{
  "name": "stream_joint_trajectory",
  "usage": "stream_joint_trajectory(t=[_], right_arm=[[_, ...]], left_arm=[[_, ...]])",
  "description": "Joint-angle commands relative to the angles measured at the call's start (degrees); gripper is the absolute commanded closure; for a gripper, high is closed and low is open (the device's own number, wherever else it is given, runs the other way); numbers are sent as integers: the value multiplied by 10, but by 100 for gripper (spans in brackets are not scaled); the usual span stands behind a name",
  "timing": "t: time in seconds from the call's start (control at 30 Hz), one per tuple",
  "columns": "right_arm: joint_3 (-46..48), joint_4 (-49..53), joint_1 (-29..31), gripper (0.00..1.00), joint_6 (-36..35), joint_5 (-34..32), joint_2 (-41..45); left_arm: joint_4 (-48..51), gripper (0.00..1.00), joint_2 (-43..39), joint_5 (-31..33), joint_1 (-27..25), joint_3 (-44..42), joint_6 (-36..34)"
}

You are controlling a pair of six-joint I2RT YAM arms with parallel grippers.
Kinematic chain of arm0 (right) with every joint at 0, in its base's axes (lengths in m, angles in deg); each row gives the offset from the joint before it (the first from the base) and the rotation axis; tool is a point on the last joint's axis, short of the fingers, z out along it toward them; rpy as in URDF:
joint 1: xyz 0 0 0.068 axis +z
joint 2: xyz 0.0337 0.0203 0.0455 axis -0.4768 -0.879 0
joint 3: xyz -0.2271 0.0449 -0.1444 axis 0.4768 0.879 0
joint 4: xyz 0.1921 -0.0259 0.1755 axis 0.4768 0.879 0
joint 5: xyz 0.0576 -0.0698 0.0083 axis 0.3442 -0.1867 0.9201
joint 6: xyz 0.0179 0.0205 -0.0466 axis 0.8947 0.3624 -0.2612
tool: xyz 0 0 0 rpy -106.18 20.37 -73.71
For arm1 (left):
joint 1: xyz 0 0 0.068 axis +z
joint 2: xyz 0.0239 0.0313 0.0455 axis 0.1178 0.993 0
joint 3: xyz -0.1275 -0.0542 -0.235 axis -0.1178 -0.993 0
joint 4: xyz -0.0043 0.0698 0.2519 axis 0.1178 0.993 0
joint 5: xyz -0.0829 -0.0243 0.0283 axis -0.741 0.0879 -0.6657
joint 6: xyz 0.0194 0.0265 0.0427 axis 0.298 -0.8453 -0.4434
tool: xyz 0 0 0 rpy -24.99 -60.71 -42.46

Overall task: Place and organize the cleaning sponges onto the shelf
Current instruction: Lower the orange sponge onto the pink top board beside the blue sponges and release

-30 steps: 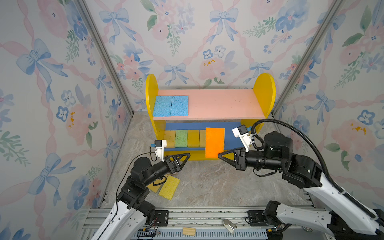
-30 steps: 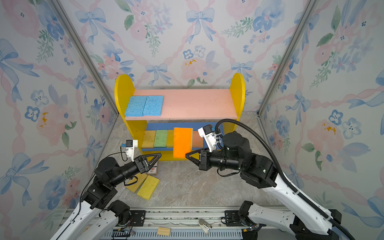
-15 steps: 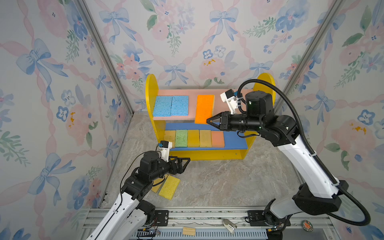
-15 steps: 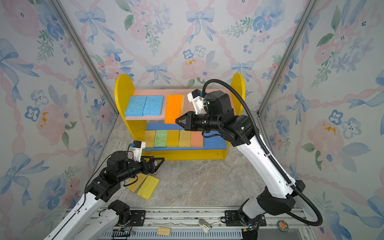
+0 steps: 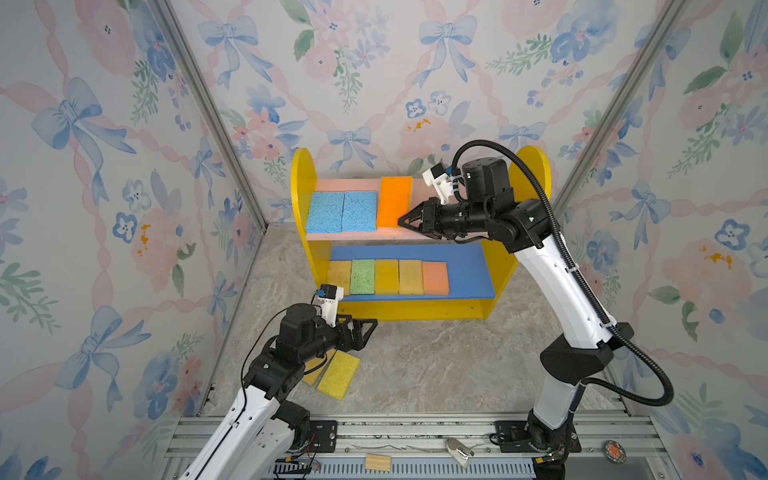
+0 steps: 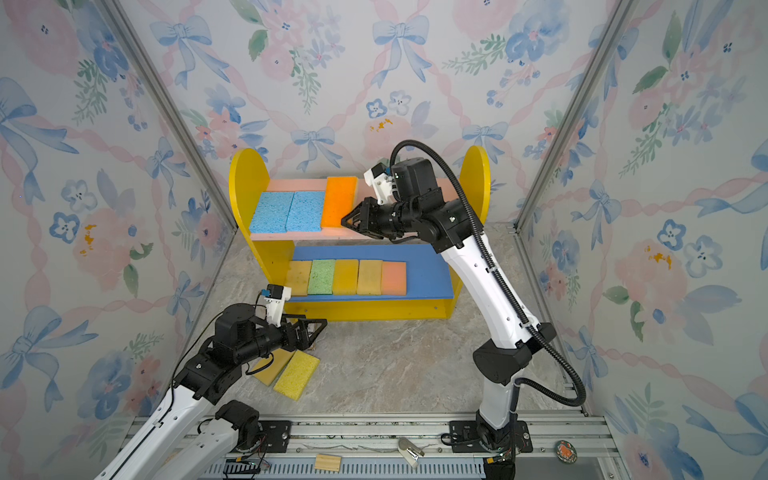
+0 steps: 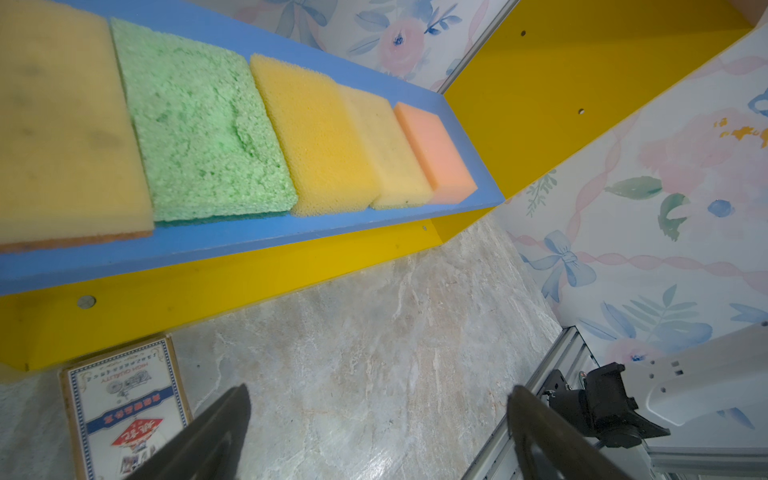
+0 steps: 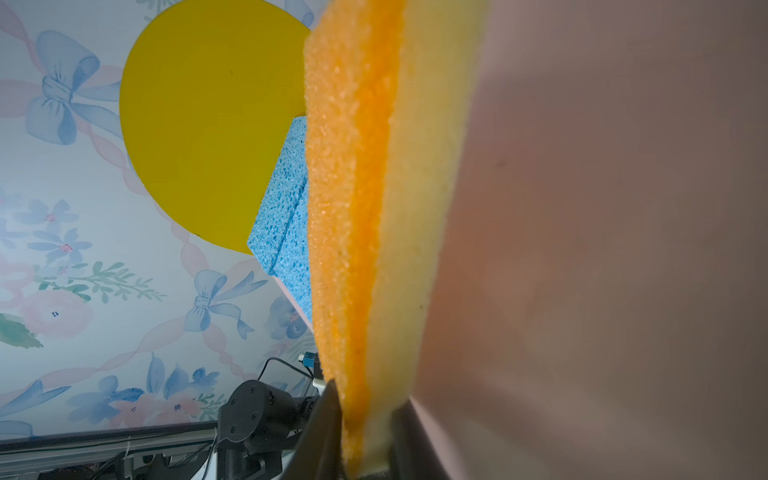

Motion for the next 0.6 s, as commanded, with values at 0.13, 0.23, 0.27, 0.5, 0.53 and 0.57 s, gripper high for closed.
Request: stream_joint_trajectory(t=[0.13, 0.23, 0.27, 0.5, 0.53, 0.57], right_arm=[[-18, 55, -15, 54, -6, -22, 8], [-19, 80, -14, 51, -18, -40, 12], [-18, 85, -14, 49, -19, -45, 14], [-33, 129, -12, 36, -50, -90, 26], [-37, 138, -10, 35, -54, -100, 26], [-46, 149, -5, 34, -62, -113, 23]], left_arm=[[5, 2, -5, -7, 6, -9, -13], [5, 2, -5, -7, 6, -8, -13], [5, 2, -5, -7, 7, -9, -12], [5, 2, -10, -8, 8, -8, -12], [5, 2, -10, -6, 8, -9, -11], [5, 2, -11, -5, 8, -9, -11]])
